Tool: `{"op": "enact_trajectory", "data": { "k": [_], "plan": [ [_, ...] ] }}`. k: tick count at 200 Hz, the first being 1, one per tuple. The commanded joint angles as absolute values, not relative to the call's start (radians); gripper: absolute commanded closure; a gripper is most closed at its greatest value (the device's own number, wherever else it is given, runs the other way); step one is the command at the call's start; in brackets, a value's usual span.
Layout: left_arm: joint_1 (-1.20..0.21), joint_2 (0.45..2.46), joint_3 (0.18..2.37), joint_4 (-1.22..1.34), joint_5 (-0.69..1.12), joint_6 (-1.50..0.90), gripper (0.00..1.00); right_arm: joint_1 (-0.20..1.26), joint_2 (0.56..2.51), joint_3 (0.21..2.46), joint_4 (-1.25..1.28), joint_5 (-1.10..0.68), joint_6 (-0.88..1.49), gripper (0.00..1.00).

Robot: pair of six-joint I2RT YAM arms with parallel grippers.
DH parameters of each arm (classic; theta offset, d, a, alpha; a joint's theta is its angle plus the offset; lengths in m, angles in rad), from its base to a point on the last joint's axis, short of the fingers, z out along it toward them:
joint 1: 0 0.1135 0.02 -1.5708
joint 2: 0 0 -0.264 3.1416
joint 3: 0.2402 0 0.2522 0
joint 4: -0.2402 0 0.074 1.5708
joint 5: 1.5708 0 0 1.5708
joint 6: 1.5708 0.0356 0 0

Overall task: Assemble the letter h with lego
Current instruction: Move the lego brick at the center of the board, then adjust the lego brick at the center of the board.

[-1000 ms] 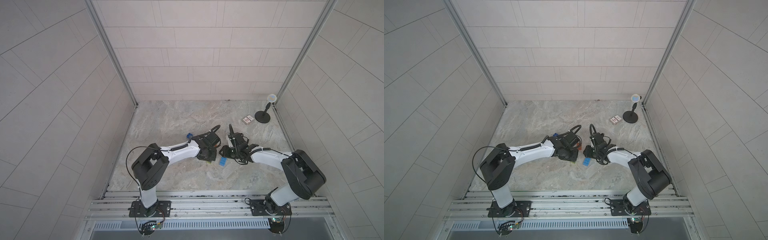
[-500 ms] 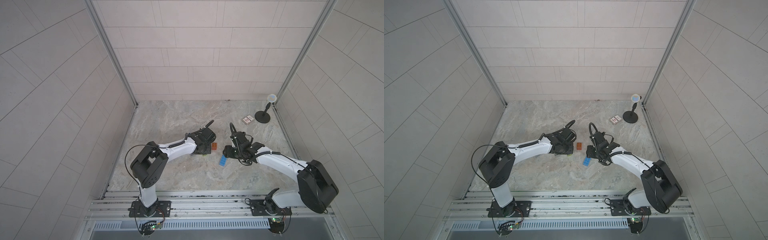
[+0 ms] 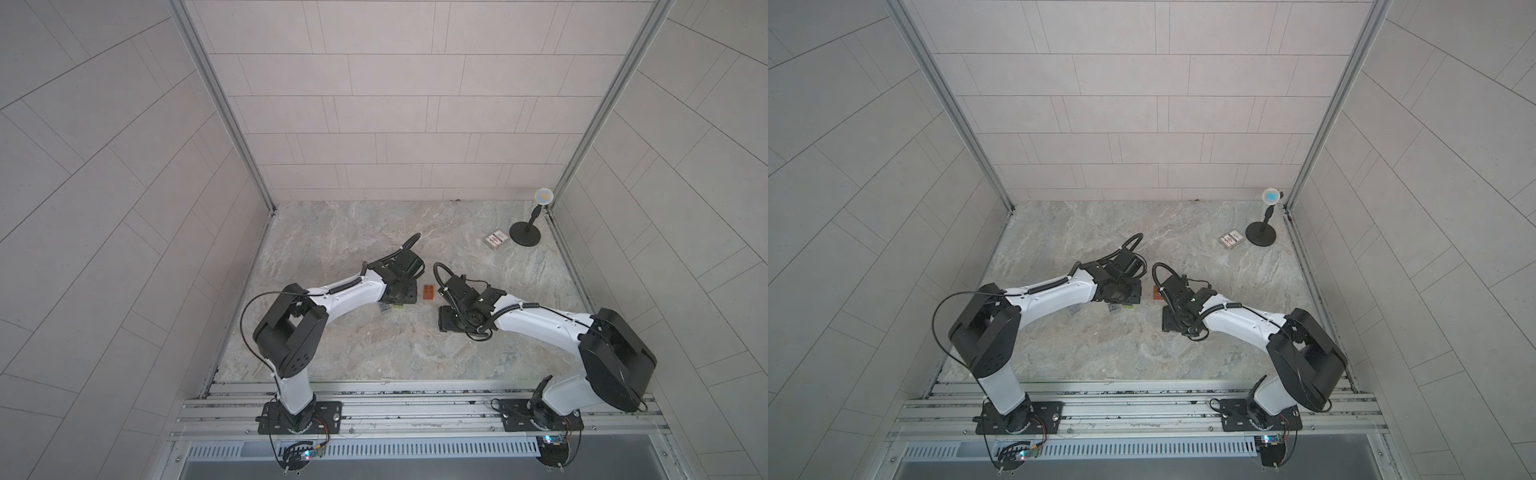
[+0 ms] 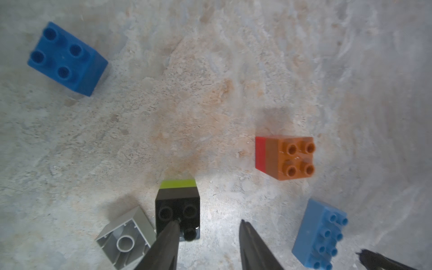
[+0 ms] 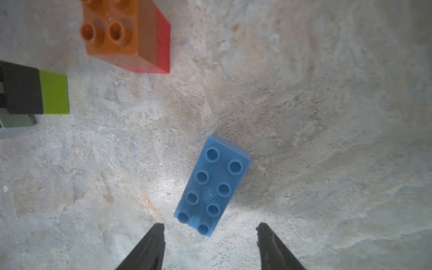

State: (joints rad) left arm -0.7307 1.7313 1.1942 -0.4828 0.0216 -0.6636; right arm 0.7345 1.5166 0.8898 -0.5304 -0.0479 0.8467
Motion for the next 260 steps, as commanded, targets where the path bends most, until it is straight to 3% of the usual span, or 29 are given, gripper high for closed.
{"op": "enact_trajectory", "data": {
  "k": [1, 67, 78, 98, 123, 161, 179, 213, 260],
  "plan": [
    [-0.73, 1.643, 1.163, -0.467, 0.038, -0.661, 0.46, 0.758, 1.602, 0.977, -0.653, 0.038, 0.817, 0.36],
    [-0.73, 1.556, 1.075, -0.364, 0.058, -0.654, 0.42, 0.754, 1.677, 0.994, -0.693, 0.103, 0.822, 0.4],
    [-0.73, 1.542, 1.057, -0.349, 0.051, -0.649, 0.41, 0.75, 1.701, 1.011, -0.696, 0.084, 0.795, 0.44],
    [-0.73, 1.518, 1.024, -0.322, 0.033, -0.635, 0.41, 0.75, 1.75, 1.056, -0.712, 0.074, 0.702, 0.59],
    [-0.729, 1.487, 0.986, -0.297, 0.013, -0.623, 0.4, 0.755, 1.777, 1.09, -0.708, -0.049, 0.488, 0.66],
    [-0.727, 1.457, 0.954, -0.275, -0.007, -0.622, 0.39, 0.887, 1.803, 1.167, -0.829, -0.077, 0.247, 0.67],
    [-0.721, 1.45, 0.945, -0.269, -0.007, -0.629, 0.39, 0.904, 1.848, 1.175, -0.853, -0.079, 0.22, 0.62],
    [-0.706, 1.447, 0.928, -0.264, -0.008, -0.644, 0.39, 0.892, 1.864, 1.141, -0.802, -0.023, 0.245, 0.3],
    [-0.683, 1.437, 0.904, -0.254, -0.004, -0.67, 0.38, 0.824, 1.717, 1.051, -0.646, -0.05, 0.527, 0.23]
  ]
}}
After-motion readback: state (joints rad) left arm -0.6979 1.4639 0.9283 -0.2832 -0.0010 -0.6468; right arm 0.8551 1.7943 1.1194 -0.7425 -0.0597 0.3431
